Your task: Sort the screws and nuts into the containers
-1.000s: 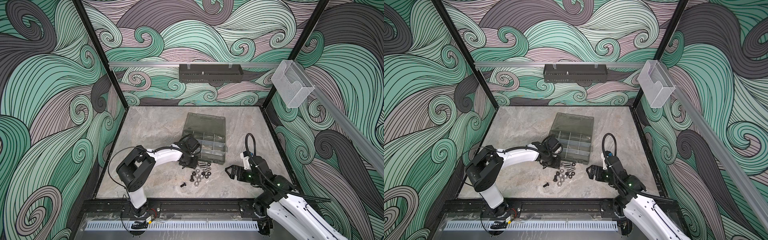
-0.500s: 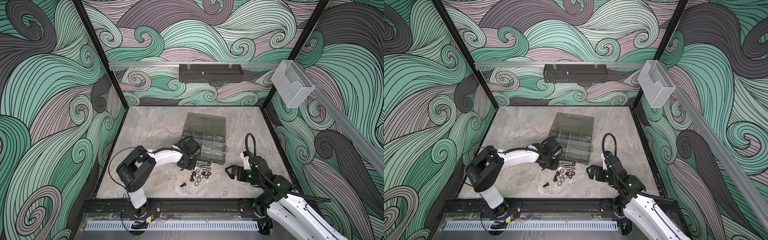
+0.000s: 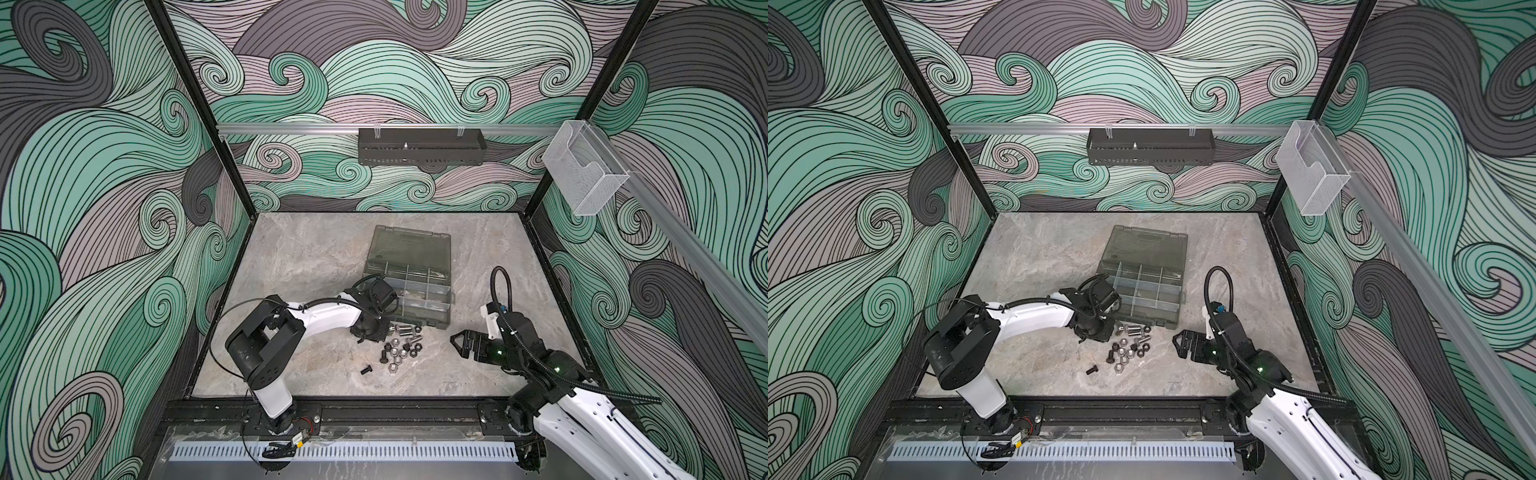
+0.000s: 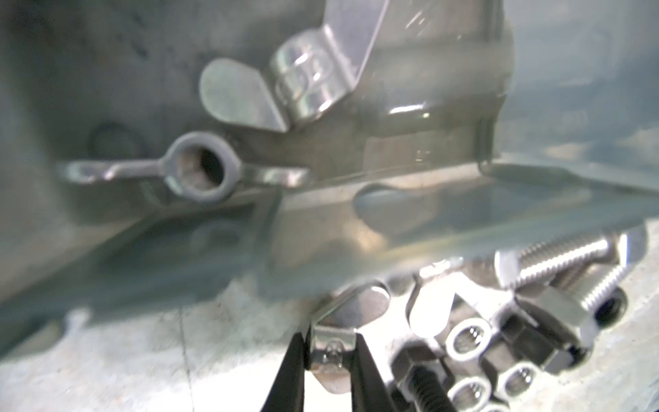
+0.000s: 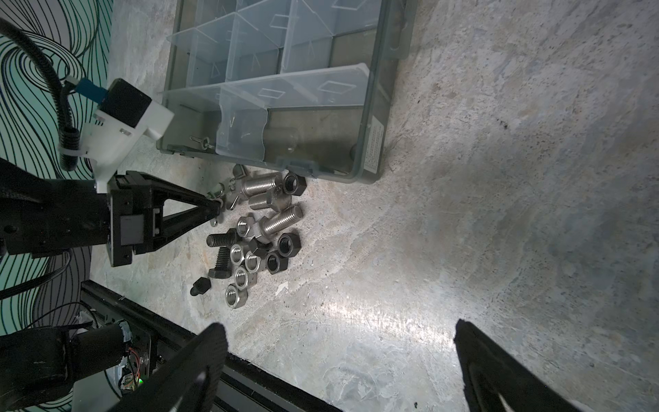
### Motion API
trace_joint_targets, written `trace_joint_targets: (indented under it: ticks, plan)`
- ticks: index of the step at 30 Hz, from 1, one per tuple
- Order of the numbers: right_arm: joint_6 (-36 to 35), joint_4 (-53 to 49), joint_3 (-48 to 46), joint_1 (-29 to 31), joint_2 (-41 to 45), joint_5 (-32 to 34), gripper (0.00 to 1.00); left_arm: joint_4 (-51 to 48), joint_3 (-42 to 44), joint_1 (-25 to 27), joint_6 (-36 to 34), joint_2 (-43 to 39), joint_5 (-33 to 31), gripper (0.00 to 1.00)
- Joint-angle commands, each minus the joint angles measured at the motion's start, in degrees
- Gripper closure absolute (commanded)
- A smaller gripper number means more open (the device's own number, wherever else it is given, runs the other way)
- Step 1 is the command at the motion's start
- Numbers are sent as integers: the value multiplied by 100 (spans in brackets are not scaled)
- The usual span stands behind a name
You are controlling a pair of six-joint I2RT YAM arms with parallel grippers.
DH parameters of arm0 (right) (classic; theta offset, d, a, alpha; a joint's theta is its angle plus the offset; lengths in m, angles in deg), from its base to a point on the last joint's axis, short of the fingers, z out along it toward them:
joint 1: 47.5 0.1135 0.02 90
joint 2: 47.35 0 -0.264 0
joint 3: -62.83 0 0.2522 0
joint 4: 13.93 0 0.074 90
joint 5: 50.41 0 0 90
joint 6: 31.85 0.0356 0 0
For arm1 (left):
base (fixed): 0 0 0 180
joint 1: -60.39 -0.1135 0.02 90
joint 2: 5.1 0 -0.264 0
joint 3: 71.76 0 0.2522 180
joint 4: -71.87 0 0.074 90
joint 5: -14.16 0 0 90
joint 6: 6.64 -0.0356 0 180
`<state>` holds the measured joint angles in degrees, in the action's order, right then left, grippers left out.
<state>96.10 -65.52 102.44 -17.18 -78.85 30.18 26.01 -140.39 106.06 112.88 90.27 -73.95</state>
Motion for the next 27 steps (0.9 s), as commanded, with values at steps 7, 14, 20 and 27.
trace_joint_targets:
  ticks: [7,14,20,27]
  plan:
    - [10,-61,-80,35,16,76,0,-584,-359,21,-194,-720,-271,86]
    - [4,-73,-80,35,43,47,0,-669,-1050,-159,-620,-453,-409,86]
    - [4,-120,-78,35,114,70,0,-694,-1557,-371,-923,95,-336,86]
    - [19,-133,-89,35,123,58,0,-684,-1812,-507,-1080,615,-239,86]
